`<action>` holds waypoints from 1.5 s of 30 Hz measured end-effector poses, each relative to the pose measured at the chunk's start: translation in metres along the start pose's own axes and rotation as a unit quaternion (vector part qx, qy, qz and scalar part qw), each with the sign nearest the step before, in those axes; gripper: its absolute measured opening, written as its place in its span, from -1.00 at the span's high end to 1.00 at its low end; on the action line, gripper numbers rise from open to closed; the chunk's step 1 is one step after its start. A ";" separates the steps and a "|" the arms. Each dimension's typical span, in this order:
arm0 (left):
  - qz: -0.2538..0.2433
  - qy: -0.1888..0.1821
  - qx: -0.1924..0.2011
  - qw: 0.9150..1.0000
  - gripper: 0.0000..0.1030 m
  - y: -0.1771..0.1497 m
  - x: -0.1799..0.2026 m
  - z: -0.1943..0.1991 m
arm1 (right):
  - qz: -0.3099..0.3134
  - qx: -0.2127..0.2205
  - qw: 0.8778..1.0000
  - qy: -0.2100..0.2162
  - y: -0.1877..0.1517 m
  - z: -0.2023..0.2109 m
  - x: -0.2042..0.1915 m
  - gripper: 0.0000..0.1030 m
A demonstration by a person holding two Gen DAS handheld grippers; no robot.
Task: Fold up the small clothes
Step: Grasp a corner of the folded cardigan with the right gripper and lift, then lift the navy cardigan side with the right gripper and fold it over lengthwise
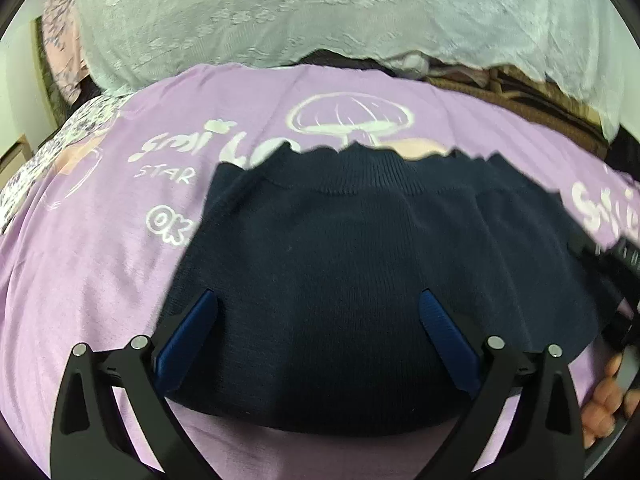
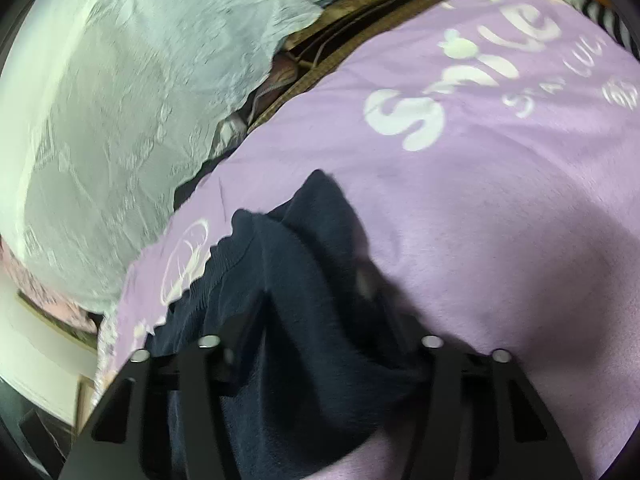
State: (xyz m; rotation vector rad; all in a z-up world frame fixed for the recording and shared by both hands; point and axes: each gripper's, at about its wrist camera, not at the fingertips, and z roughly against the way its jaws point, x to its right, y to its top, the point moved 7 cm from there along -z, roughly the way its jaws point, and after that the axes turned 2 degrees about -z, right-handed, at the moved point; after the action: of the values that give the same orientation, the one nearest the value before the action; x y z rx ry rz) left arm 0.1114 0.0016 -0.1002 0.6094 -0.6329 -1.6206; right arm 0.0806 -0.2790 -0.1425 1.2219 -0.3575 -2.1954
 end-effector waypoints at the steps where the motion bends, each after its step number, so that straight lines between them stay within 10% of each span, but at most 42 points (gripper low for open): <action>1: 0.002 -0.004 0.003 1.000 -0.91 0.004 0.001 0.003 | 0.001 -0.001 1.000 0.002 0.001 -0.001 0.000 0.06; 24: -0.108 0.019 -0.018 0.994 -0.89 0.060 0.130 -0.037 | 0.009 0.001 0.997 0.074 0.008 0.013 -0.017 0.47; 45: -0.072 -0.018 -0.016 0.997 -0.88 0.065 0.084 -0.038 | 0.111 0.019 0.990 0.087 -0.013 0.041 -0.082 0.53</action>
State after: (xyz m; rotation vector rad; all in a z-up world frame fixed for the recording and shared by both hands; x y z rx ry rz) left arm 0.1730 -0.0923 -0.0847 0.6150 -0.5995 -1.7756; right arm 0.0740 -0.2204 -0.0705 1.3163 -0.4432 -1.8860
